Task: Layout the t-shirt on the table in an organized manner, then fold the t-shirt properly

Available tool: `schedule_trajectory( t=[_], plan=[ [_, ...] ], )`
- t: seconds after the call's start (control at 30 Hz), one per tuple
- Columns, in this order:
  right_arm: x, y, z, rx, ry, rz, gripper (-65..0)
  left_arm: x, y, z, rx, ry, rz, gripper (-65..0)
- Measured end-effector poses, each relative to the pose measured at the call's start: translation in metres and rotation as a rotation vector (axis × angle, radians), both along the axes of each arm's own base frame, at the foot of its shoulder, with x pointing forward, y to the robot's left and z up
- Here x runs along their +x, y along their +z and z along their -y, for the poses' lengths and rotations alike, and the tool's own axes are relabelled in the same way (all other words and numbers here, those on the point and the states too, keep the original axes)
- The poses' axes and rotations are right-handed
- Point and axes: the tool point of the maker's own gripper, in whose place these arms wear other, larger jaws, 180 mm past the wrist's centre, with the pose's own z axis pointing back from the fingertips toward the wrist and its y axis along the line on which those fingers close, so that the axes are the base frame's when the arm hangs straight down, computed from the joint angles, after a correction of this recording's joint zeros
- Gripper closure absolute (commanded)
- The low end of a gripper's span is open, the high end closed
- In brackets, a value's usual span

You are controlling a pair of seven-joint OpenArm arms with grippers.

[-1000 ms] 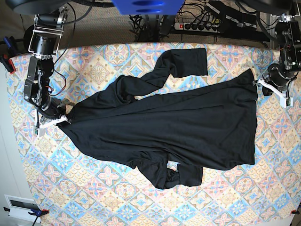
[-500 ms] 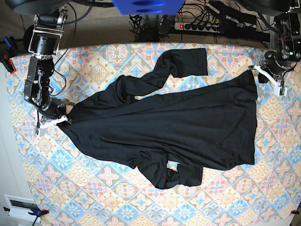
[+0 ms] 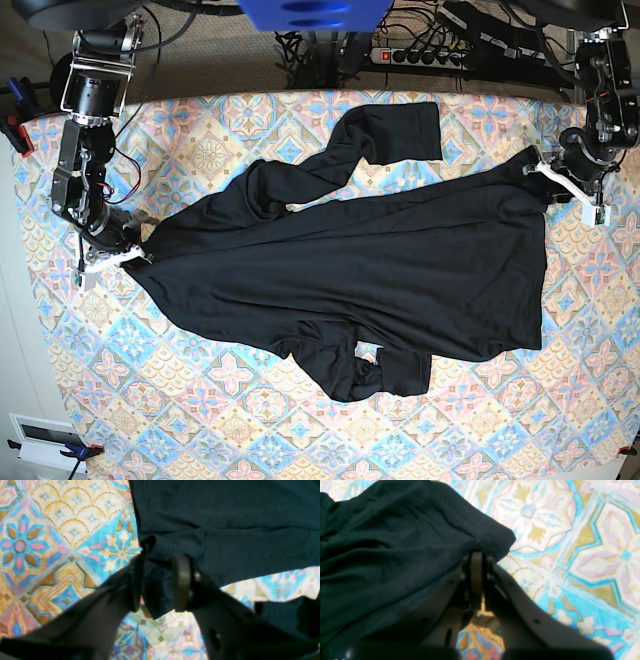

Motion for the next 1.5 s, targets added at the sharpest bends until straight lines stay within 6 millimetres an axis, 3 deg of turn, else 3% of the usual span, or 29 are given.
schedule_trajectory(
  t=[0.17,0.57,0.73,1.2,1.3,1.4,1.5],
  plan=[
    [0.0,0.0,0.0,-0.001,0.0,0.0,-0.5,0.003,0.001,-0.021,-0.012,0.096,0.023,-26.2],
    [0.001,0.0,-0.002,0.004,0.002,0.002,-0.5,0.022,-0.004,-0.012,-0.081,0.11,0.052,-26.0],
    [0.0,-0.001,-0.003,0.006,0.003,0.0,-0.5,0.021,-0.012,0.001,-0.092,0.077,0.028,-26.0],
    [0.0,-0.001,-0.002,0.003,0.002,-0.001,-0.5,0.021,-0.013,-0.001,-0.089,0.087,0.025,-25.9],
    [0.0,0.0,-0.002,0.002,0.003,0.001,-0.5,0.021,-0.023,0.003,-0.097,0.078,-0.003,-25.8],
    [-0.002,-0.001,-0.002,0.002,0.004,-0.003,-0.5,0.025,-0.037,0.014,-0.127,0.061,-0.038,-23.0],
    [-0.002,-0.001,-0.002,0.002,0.005,-0.004,-0.5,0.026,-0.04,0.015,-0.132,0.059,-0.043,-16.2]
  ],
)
